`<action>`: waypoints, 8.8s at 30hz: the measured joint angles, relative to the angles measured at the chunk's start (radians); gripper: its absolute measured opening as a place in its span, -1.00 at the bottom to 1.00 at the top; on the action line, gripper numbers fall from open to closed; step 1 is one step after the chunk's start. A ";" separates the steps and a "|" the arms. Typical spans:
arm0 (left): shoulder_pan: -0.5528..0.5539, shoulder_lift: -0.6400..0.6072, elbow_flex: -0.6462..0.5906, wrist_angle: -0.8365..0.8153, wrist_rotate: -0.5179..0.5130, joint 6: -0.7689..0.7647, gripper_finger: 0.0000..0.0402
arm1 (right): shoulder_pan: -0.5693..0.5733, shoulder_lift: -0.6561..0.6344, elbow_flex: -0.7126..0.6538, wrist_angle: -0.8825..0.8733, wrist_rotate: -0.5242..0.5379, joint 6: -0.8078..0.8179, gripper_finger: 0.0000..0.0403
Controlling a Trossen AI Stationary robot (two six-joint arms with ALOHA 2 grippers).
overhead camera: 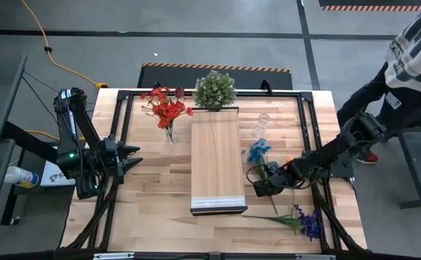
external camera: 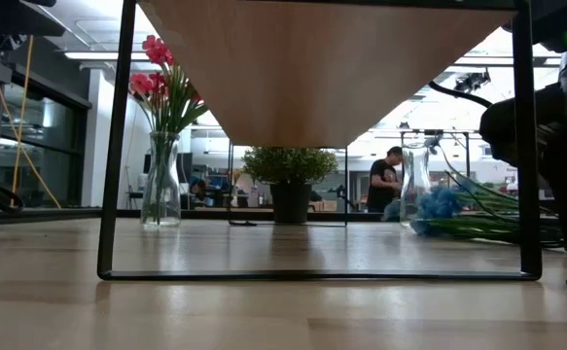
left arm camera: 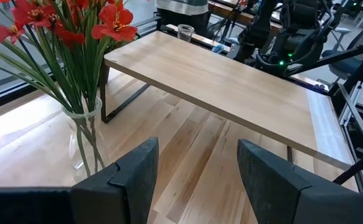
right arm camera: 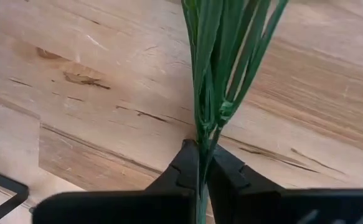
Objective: Pick and place flowers into a vace then onto a shelf
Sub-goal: Put the blue flowers into the right transparent vase
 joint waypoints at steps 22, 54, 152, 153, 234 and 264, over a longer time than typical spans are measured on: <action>0.000 0.000 0.000 0.000 0.005 0.000 0.25 | -0.036 -0.047 -0.002 0.017 -0.009 0.024 -0.97; 0.000 0.000 0.000 -0.005 0.006 0.000 0.25 | -0.051 -0.440 0.001 -0.191 -0.095 0.048 -0.98; 0.000 0.000 0.000 0.012 -0.015 0.000 0.25 | -0.051 -1.076 0.002 0.179 0.722 -0.689 -0.99; 0.000 0.000 0.000 0.012 -0.015 0.000 0.25 | -0.051 -1.076 0.002 0.179 0.742 -0.707 -0.99; 0.000 0.000 0.000 0.015 -0.012 0.000 0.25 | -0.254 -0.899 0.002 1.038 1.170 -2.131 -1.00; 0.000 0.000 0.000 0.016 -0.012 0.000 0.25 | -0.524 -0.630 0.002 0.738 1.074 -1.644 -1.00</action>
